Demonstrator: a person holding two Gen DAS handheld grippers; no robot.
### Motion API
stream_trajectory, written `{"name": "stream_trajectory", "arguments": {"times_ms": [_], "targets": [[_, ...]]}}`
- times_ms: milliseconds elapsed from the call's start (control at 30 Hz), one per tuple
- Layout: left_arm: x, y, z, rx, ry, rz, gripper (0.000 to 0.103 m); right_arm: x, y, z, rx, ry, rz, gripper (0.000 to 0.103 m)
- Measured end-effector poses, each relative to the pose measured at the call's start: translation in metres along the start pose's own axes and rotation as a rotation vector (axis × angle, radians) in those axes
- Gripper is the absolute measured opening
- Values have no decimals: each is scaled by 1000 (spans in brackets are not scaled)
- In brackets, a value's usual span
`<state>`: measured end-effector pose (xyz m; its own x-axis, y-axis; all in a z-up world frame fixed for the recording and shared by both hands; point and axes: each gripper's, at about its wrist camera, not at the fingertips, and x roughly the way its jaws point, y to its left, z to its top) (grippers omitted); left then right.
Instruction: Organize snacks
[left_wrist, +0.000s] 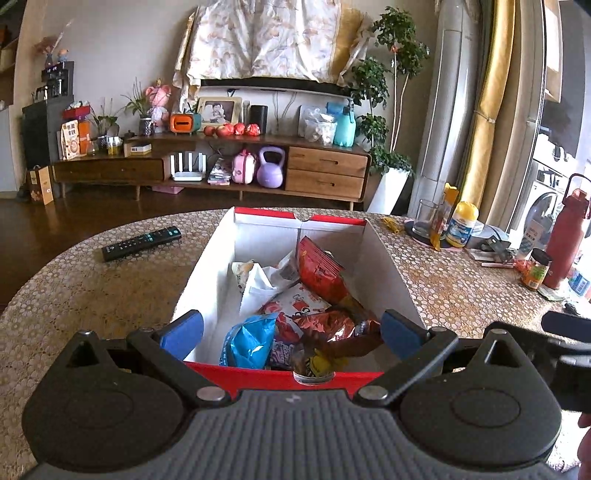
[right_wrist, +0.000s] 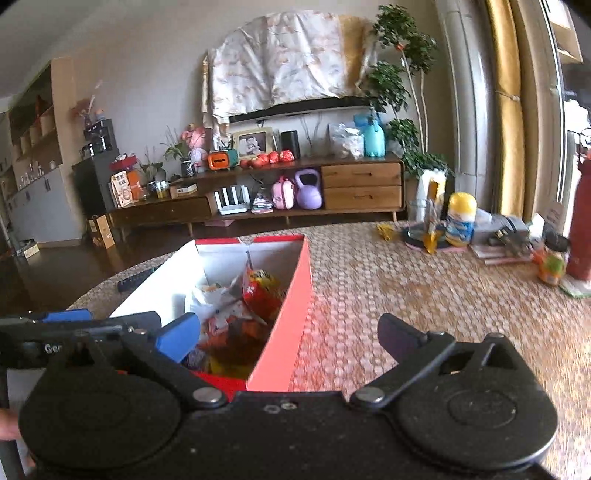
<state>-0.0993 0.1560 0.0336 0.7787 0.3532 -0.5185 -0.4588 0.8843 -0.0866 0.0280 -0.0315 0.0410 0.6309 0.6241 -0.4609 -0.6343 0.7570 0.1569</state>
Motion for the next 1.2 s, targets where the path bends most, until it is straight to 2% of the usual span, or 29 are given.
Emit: {"name": "stream_trajectory", "arguments": {"times_ms": [333, 1200], "targets": [[-3, -3, -2, 10, 1, 5, 103, -9, -4, -13, 24, 6, -6, 103], [-6, -1, -3, 16, 1, 7, 103, -13, -4, -20, 26, 13, -2, 103]]}}
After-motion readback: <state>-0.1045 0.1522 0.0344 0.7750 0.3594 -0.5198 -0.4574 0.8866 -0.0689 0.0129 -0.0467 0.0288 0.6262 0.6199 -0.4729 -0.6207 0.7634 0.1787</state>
